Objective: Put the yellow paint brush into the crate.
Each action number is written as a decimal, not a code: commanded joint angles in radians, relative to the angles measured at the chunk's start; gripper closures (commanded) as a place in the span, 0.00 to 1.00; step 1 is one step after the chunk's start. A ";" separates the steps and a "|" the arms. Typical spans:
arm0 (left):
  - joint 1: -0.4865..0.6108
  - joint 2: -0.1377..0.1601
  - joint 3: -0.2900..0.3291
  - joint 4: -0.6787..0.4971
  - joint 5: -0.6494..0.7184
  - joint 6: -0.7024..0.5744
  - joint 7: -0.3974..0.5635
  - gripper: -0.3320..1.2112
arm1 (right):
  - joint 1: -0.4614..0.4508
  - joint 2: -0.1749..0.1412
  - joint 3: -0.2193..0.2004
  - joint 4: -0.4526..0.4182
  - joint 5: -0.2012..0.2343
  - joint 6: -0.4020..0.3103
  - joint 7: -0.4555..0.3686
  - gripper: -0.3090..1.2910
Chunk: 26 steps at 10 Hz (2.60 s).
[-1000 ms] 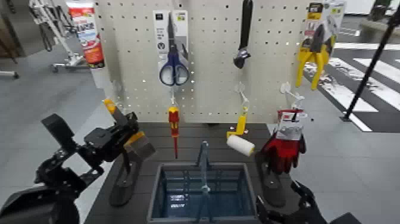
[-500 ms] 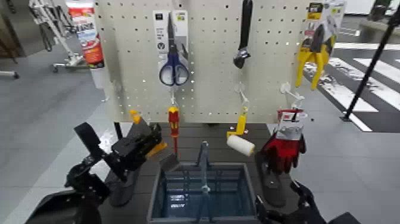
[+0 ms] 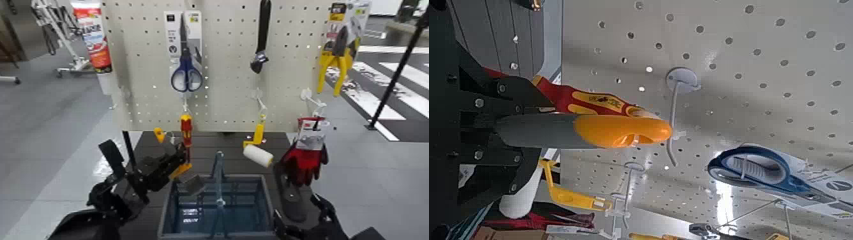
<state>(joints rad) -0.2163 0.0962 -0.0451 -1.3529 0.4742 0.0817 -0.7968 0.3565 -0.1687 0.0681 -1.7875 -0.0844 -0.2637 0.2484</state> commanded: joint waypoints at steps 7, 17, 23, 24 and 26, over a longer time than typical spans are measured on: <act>-0.014 -0.006 -0.073 0.083 0.034 0.000 0.002 0.98 | -0.001 0.002 0.002 0.002 0.000 0.000 0.000 0.28; -0.011 -0.007 -0.096 0.089 0.021 0.050 0.033 0.11 | 0.001 -0.002 -0.001 -0.001 -0.002 -0.002 0.000 0.28; 0.066 -0.016 -0.078 -0.002 -0.063 -0.005 0.094 0.11 | 0.004 -0.005 -0.005 -0.003 -0.005 -0.005 0.000 0.28; 0.109 -0.026 -0.059 -0.061 -0.118 -0.034 0.139 0.11 | 0.007 -0.005 -0.007 -0.004 -0.006 -0.005 0.002 0.28; 0.193 -0.049 -0.033 -0.167 -0.258 -0.100 0.220 0.11 | 0.010 -0.011 -0.011 -0.009 -0.012 -0.006 0.017 0.28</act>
<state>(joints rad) -0.0460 0.0524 -0.0834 -1.4899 0.2576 -0.0058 -0.5787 0.3653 -0.1777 0.0579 -1.7959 -0.0948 -0.2700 0.2652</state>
